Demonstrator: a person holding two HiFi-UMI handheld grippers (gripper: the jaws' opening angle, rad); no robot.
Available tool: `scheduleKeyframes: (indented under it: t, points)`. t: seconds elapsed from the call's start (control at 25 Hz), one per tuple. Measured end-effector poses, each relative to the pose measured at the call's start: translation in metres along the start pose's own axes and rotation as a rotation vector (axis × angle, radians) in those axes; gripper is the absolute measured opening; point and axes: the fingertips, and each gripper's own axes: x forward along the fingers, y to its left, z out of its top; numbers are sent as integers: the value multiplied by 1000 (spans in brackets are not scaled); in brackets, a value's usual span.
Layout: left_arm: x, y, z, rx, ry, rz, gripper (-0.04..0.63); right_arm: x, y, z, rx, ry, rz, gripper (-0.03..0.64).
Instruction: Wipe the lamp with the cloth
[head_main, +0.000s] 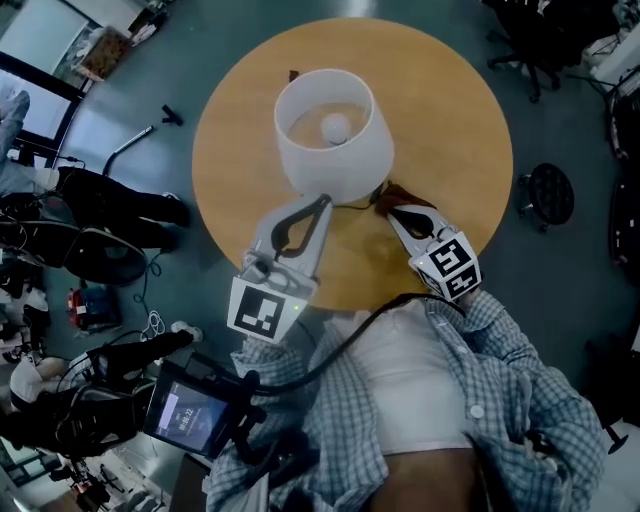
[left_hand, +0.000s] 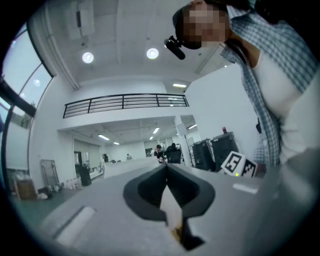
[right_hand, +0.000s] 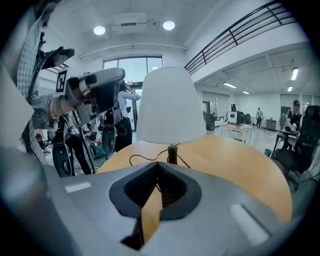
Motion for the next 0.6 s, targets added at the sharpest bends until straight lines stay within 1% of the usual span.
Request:
scheduleKeyframes:
  t: [0.08, 0.16, 0.28, 0.44, 0.52, 0.6]
  points:
    - [-6, -16, -23, -52, 25, -30, 5, 1, 4, -2, 35, -14, 21, 3]
    - [-8, -37, -49, -79, 76, -72, 5, -2, 9, -3, 67, -31, 52, 3]
    - [-7, -58, -84, -143, 134, -112, 5, -4, 16, -2, 49, -41, 74, 3]
    - [-13, -75, -123, -203, 198, -132, 5, -2, 26, -1, 29, -48, 90, 3]
    - [-15, -78, -140, -236, 204, -121, 5, -3, 26, -4, 27, -49, 92, 3]
    - [-15, -79, -145, -277, 210, -106, 5, -5, 27, -7, 25, -43, 96, 3]
